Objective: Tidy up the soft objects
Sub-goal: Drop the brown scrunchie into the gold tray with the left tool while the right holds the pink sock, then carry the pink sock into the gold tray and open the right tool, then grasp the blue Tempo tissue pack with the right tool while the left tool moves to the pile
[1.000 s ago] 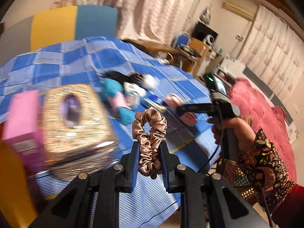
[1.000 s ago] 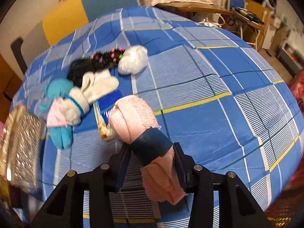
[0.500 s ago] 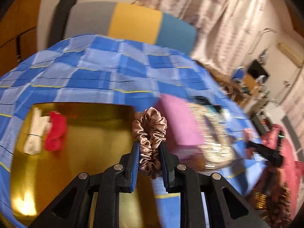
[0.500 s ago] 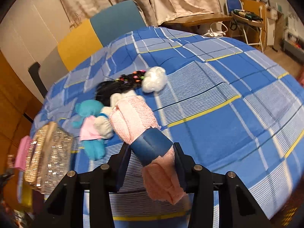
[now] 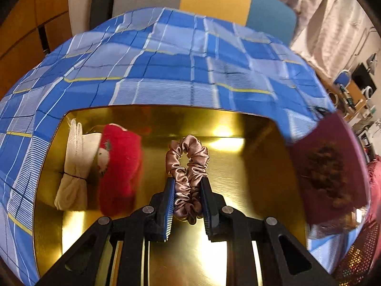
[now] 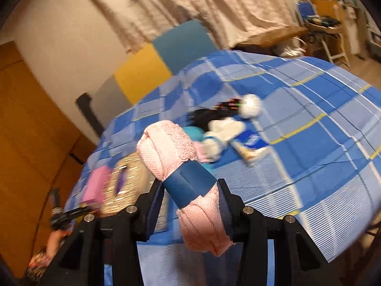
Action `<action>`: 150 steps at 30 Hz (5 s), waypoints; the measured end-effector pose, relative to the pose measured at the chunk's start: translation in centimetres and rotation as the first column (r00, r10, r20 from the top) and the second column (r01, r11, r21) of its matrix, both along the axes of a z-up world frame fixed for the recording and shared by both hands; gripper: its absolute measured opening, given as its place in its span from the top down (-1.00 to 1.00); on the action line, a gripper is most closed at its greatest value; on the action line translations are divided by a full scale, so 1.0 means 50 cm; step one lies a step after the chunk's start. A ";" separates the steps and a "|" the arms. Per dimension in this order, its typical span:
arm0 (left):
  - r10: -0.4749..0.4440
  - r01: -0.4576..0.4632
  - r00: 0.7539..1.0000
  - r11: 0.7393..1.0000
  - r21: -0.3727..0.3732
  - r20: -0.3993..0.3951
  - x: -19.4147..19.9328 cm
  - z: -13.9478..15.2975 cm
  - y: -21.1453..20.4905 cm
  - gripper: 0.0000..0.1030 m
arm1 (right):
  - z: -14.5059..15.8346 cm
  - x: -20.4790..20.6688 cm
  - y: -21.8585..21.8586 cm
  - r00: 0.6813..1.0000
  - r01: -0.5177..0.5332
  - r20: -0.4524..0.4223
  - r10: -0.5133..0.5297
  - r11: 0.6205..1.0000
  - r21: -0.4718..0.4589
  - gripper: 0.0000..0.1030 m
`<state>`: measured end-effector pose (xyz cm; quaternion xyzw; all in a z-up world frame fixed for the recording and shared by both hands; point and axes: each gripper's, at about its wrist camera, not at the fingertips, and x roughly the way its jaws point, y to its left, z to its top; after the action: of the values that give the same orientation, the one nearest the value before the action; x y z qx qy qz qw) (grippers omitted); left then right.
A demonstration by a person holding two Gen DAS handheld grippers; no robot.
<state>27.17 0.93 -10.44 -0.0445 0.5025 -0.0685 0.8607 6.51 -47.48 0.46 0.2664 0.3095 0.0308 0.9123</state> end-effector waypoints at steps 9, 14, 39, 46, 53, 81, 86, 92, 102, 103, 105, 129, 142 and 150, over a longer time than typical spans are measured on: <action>0.047 -0.045 0.998 0.998 0.033 -0.038 0.036 -0.023 0.038 0.16 | 0.070 -0.014 0.177 0.979 -0.182 0.098 0.179 0.983 0.015 0.12; -0.006 0.007 1.000 0.999 -0.046 0.013 0.005 0.010 0.049 0.15 | 0.078 0.002 0.272 0.953 -0.290 0.100 0.287 0.957 0.026 0.12; 0.228 -0.191 0.967 0.944 -0.271 0.111 -0.221 0.067 0.228 0.15 | -0.088 0.267 0.664 0.858 -0.433 -0.275 0.433 0.899 0.064 0.12; 0.260 -0.219 0.961 0.926 -0.307 0.098 -0.224 0.074 0.248 0.15 | -0.101 0.343 0.726 0.910 -0.349 -0.289 0.296 0.925 -0.151 0.11; 0.263 -0.220 0.959 0.923 -0.316 0.101 -0.225 0.082 0.256 0.16 | -0.136 0.405 0.751 0.911 -0.314 -0.338 0.237 0.929 -0.196 0.10; 0.256 -0.216 0.963 0.921 -0.325 0.085 -0.229 0.076 0.243 0.16 | -0.096 0.350 0.766 0.934 -0.321 -0.253 0.252 0.903 -0.285 -0.19; 0.239 -0.200 0.967 0.927 -0.318 0.088 -0.232 0.076 0.228 0.15 | -0.064 0.286 0.747 0.941 -0.325 -0.204 0.272 0.895 -0.307 -0.25; 0.200 -0.163 0.976 0.936 -0.312 0.091 -0.238 0.077 0.201 0.15 | -0.048 0.227 0.717 0.940 -0.333 -0.182 0.289 0.895 -0.297 -0.25; 0.104 -0.059 0.987 0.945 -0.322 0.124 -0.254 0.087 0.144 0.15 | -0.004 0.111 0.574 0.975 -0.221 -0.056 0.214 0.917 -0.333 -0.25; 0.090 -0.045 0.988 0.946 -0.321 0.127 -0.255 0.088 0.136 0.15 | -0.002 0.100 0.547 0.981 -0.193 -0.047 0.188 0.924 -0.331 -0.25; 0.052 -0.007 0.990 0.946 -0.324 0.131 -0.260 0.088 0.112 0.13 | -0.003 0.083 0.493 0.990 -0.139 -0.045 0.131 0.937 -0.322 -0.27; -0.297 0.347 0.934 0.891 -0.293 0.200 -0.356 0.129 -0.169 0.12 | -0.163 0.134 -0.046 0.947 0.057 -0.253 -0.196 0.881 -0.470 -0.60; -0.397 0.425 0.904 0.873 -0.237 0.159 -0.368 0.134 -0.285 0.12 | -0.210 0.323 -0.134 0.939 -0.050 -0.324 -0.117 0.884 -0.465 -0.63; -0.439 0.468 0.882 0.857 -0.216 0.168 -0.368 0.160 -0.343 0.12 | -0.254 0.361 -0.155 0.915 -0.111 -0.399 -0.061 0.913 -0.393 -0.23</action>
<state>8.77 -16.22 -2.47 -0.0290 0.4366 -0.3347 0.8345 24.55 -55.21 -12.25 0.0669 0.4938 -0.0779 0.8635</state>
